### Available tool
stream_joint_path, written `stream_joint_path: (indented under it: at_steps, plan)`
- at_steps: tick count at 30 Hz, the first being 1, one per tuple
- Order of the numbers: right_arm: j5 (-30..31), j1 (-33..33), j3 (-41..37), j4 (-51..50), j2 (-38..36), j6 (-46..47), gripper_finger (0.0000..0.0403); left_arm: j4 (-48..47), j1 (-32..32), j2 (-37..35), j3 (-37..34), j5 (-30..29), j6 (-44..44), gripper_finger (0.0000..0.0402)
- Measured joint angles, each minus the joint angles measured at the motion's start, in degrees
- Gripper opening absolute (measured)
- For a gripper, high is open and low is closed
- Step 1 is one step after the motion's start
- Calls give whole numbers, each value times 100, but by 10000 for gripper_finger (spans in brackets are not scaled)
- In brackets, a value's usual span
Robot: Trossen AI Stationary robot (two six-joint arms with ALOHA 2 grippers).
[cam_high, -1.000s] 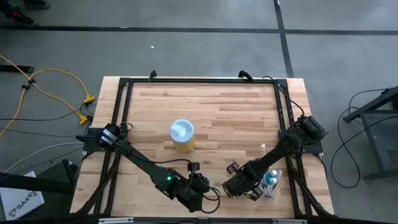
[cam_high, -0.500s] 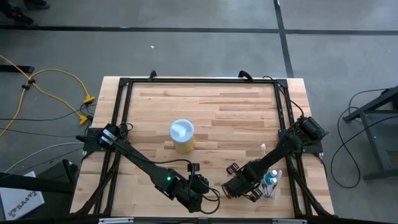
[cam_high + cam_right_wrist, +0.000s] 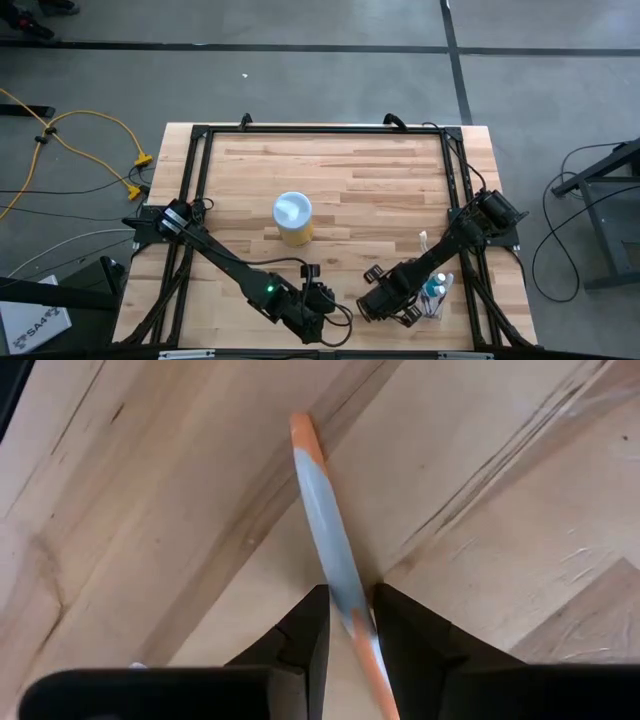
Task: Pick & Place toothbrushing station
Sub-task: Put the orange toothbrush in the top section of the transparent organizer
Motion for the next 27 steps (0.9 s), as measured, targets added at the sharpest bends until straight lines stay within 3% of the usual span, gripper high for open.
stream_joint_path:
  at_steps: [12,21,27]
  plan:
    - [113,-8,-7,9,36,-31,76,2,-11,0,0,-2,0,112]
    - [109,-35,31,-112,46,-188,17,4,-11,0,0,-2,0,112]
    - [149,-60,190,-233,67,-209,28,2,-11,0,0,-2,0,112]
